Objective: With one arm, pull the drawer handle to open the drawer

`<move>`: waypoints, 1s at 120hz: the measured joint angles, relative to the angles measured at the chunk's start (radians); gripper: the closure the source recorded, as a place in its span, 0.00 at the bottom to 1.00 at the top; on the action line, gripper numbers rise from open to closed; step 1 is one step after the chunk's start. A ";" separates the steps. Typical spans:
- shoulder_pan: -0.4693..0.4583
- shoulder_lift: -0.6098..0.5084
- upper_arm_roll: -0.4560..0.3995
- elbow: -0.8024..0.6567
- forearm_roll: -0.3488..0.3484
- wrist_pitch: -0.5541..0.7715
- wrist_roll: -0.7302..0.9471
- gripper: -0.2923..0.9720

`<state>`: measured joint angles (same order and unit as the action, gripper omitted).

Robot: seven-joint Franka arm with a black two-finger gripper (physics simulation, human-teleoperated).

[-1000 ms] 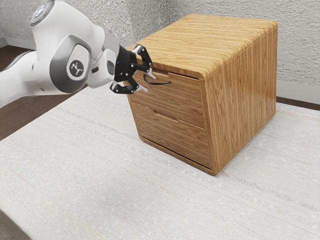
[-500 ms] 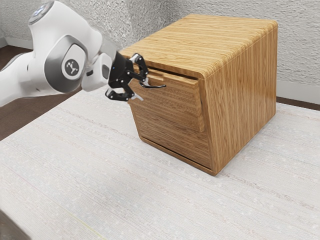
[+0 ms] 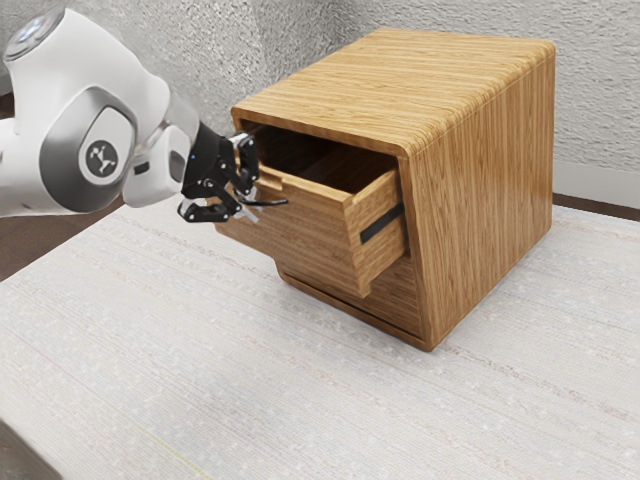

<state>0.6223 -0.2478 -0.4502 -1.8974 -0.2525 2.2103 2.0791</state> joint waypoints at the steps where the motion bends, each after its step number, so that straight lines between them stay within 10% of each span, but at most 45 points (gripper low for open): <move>1: 0.000 -0.002 0.001 -0.003 -0.002 0.003 0.000 0.86; 120: -0.076 -0.208 0.087 -0.209 -0.110 0.087 0.007 0.85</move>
<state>0.5465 -0.4562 -0.3632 -2.1068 -0.3625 2.2975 2.0866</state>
